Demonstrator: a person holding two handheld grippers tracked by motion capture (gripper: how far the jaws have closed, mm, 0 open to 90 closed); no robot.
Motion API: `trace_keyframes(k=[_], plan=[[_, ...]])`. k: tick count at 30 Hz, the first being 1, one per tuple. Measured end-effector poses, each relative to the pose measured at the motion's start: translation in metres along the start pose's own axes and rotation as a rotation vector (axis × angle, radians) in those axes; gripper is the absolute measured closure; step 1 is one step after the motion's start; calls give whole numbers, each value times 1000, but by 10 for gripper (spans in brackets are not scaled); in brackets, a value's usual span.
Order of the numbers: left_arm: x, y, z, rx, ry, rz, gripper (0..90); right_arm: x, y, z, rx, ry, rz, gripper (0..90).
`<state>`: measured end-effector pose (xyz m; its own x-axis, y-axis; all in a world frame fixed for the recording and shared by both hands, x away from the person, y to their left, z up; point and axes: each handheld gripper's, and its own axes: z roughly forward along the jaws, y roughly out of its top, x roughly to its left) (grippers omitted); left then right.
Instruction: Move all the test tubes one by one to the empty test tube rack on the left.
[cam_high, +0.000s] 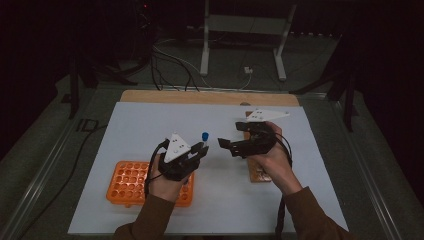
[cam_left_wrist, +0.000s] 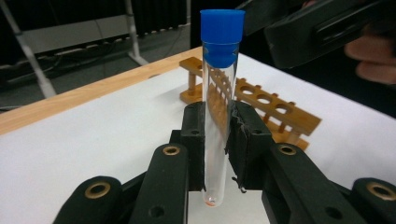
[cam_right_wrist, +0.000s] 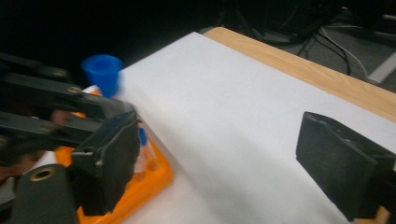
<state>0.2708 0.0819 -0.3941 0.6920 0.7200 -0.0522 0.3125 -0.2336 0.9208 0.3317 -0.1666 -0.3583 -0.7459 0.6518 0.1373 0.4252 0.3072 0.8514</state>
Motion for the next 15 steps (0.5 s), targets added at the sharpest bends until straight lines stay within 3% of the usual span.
trace_keyframes(k=[9, 15], plan=[[1, -7, -20, -7, -78, -36, 772, -14, -12, -4, 8, -41, 41, 65], [2, -16, -31, -2, -121, -44, 772, -18, -15, -7, 3, -86, 40, 13]])
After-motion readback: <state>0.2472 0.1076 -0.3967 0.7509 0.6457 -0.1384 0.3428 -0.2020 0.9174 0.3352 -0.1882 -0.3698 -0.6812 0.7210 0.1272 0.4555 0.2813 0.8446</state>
